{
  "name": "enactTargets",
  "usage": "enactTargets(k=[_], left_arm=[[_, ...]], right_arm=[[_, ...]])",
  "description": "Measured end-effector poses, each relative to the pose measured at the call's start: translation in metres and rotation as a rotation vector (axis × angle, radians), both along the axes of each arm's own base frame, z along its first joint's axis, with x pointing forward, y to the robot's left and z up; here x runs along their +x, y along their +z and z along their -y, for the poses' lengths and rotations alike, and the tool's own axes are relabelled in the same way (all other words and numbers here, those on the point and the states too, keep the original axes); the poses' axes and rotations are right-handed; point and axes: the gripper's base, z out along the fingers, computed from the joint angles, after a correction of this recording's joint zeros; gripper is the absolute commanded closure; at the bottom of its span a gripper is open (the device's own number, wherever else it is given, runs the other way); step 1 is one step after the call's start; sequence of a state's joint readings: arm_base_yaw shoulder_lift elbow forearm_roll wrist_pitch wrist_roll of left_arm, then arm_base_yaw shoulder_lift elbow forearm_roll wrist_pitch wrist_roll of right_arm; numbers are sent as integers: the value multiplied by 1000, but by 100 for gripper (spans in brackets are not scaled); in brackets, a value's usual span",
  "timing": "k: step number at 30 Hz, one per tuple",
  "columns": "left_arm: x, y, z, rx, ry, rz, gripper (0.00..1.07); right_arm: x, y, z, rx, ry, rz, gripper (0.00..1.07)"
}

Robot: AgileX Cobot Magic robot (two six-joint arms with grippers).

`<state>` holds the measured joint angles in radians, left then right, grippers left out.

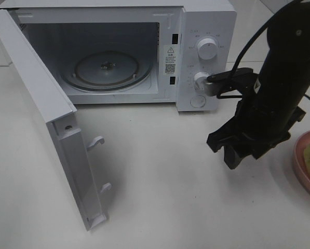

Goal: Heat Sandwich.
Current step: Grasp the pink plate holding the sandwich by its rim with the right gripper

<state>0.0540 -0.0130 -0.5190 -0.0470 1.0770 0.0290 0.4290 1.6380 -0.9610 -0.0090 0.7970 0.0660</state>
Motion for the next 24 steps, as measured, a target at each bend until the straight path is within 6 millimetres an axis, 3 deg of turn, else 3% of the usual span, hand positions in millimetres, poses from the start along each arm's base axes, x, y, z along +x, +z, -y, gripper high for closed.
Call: enactTargets(k=[5,11,17,24], left_arm=[[0,0,0,0,0,0,10],[0,0,0,0,0,0,10],[0,0,0,0,0,0,10],[0,0,0,0,0,0,10]], right_arm=[[2,20,19,-16,-24,75,10],[1,24,46,-62,-92,39,11],[-4,11,71,-81,-174,-9,13],[-6,1,83,-73,-217,5,14]])
